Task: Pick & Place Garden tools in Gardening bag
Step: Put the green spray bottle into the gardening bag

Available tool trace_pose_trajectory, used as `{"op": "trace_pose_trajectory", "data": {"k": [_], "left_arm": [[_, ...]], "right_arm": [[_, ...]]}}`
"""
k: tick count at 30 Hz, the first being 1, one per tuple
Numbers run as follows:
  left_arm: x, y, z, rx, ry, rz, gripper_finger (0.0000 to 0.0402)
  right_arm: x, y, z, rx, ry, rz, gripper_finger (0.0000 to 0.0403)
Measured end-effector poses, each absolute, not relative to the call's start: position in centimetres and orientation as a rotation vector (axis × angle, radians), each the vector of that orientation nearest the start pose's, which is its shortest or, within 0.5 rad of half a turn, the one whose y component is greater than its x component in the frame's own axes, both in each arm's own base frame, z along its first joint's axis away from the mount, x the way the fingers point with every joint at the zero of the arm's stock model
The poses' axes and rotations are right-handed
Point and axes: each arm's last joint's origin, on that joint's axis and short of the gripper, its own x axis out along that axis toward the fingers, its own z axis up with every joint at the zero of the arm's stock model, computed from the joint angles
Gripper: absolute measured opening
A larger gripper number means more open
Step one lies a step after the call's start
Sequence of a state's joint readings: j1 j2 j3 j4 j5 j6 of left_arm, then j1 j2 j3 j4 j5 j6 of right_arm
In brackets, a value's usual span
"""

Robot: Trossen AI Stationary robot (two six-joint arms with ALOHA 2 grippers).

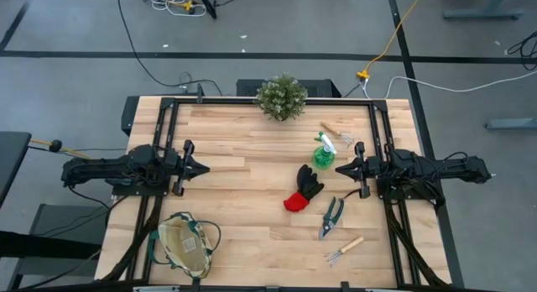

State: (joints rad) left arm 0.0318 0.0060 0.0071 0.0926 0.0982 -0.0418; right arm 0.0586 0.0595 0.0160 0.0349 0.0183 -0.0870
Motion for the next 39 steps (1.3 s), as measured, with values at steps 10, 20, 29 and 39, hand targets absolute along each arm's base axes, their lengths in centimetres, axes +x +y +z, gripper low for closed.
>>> {"op": "trace_pose_trajectory", "data": {"k": [10, 20, 29, 39], "left_arm": [[9.7, 0.0, 17.4, -0.036, -0.092, -0.068, 0.003], [9.7, 0.0, 17.4, -0.036, -0.092, -0.068, 0.003], [9.7, 0.0, 17.4, -0.036, -0.092, -0.068, 0.003], [9.7, 0.0, 17.4, -0.036, -0.092, -0.068, 0.003]], "right_arm": [[10.0, 0.5, 16.9, -0.078, -0.005, 0.012, 0.0022], [9.9, 0.3, 18.2, -0.054, -0.141, -0.039, 0.0022], [9.9, 0.2, 18.5, -0.019, -0.168, -0.087, 0.0022], [9.5, 0.1, 20.8, 0.014, -0.205, -0.092, 0.0022]]}}
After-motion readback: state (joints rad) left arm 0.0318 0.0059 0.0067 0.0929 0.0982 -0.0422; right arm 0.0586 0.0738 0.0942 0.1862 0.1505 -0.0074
